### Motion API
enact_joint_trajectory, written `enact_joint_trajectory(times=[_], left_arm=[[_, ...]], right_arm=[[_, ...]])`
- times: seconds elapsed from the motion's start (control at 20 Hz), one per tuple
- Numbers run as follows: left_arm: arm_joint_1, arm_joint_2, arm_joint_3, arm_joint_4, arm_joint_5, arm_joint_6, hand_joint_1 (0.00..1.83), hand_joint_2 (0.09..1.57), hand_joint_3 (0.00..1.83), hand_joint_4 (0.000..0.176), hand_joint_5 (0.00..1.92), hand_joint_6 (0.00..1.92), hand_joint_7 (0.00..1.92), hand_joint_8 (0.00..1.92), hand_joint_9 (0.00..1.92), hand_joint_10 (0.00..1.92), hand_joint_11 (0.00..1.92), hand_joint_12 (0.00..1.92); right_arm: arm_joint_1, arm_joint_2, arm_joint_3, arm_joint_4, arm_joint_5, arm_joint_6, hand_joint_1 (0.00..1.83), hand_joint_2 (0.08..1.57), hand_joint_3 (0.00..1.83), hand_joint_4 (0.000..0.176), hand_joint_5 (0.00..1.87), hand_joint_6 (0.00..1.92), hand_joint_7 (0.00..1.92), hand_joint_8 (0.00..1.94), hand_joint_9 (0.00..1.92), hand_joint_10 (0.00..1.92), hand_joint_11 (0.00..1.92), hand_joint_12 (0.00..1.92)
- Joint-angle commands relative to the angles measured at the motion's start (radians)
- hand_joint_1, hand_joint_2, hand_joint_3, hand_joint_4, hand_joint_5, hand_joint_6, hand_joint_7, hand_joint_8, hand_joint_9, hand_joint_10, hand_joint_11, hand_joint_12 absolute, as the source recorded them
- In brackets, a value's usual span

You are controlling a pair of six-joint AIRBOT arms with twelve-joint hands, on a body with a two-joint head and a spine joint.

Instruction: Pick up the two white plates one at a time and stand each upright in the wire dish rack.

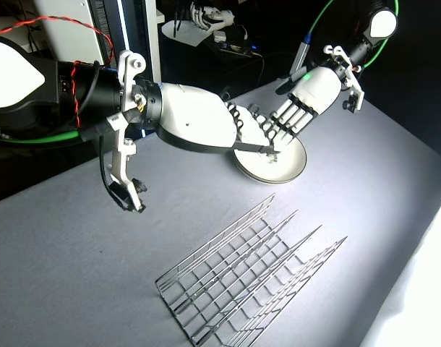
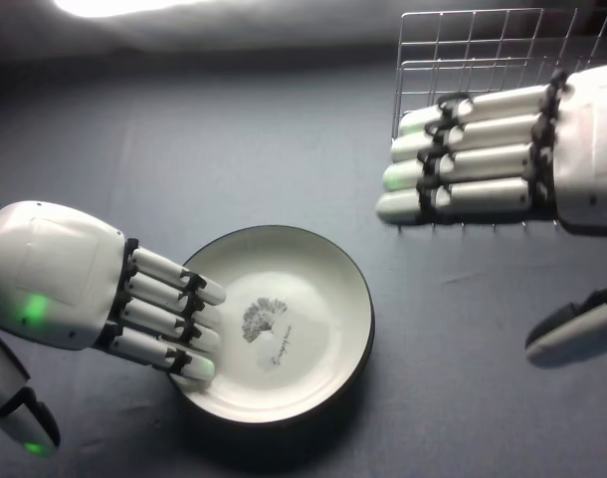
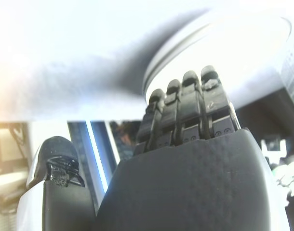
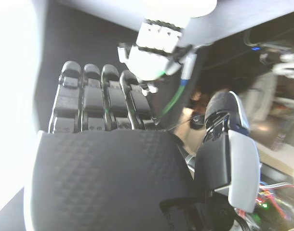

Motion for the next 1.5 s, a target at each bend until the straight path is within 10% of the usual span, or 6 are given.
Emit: enact_joint_trajectory(times=[0.0, 1.0, 1.3, 1.45], left_arm=[[-0.005, -0.002, 0.005, -0.047, -0.029, -0.001, 0.00, 1.10, 0.00, 0.000, 0.00, 0.00, 0.00, 0.00, 0.00, 0.00, 0.00, 0.00], [0.053, -0.059, 0.085, 0.054, 0.009, 0.041, 0.00, 1.12, 0.01, 0.000, 0.00, 0.00, 0.00, 0.00, 0.00, 0.00, 0.00, 0.00], [0.073, -0.085, 0.084, 0.059, 0.039, 0.041, 0.00, 1.10, 0.00, 0.000, 0.00, 0.00, 0.00, 0.00, 0.00, 0.00, 0.00, 0.00], [0.079, -0.106, 0.081, 0.059, 0.058, 0.041, 0.00, 1.10, 0.00, 0.000, 0.00, 0.00, 0.00, 0.00, 0.00, 0.00, 0.00, 0.00]], right_arm=[[0.016, 0.000, 0.006, 0.042, 0.084, 0.002, 0.00, 1.10, 0.01, 0.000, 0.00, 0.00, 0.00, 0.00, 0.00, 0.00, 0.00, 0.00], [-0.029, -0.089, 0.128, -0.128, 0.219, -0.002, 0.00, 1.14, 0.02, 0.000, 0.00, 0.00, 0.00, 0.00, 0.00, 0.00, 0.00, 0.00], [-0.029, -0.089, 0.130, -0.128, 0.231, -0.002, 1.14, 1.20, 0.00, 0.000, 0.00, 0.00, 0.00, 0.00, 0.00, 0.00, 0.00, 0.00], [-0.030, -0.089, 0.140, -0.129, 0.239, -0.005, 1.32, 1.19, 0.00, 0.000, 0.00, 0.00, 0.00, 0.00, 0.00, 0.00, 0.00, 0.00]])
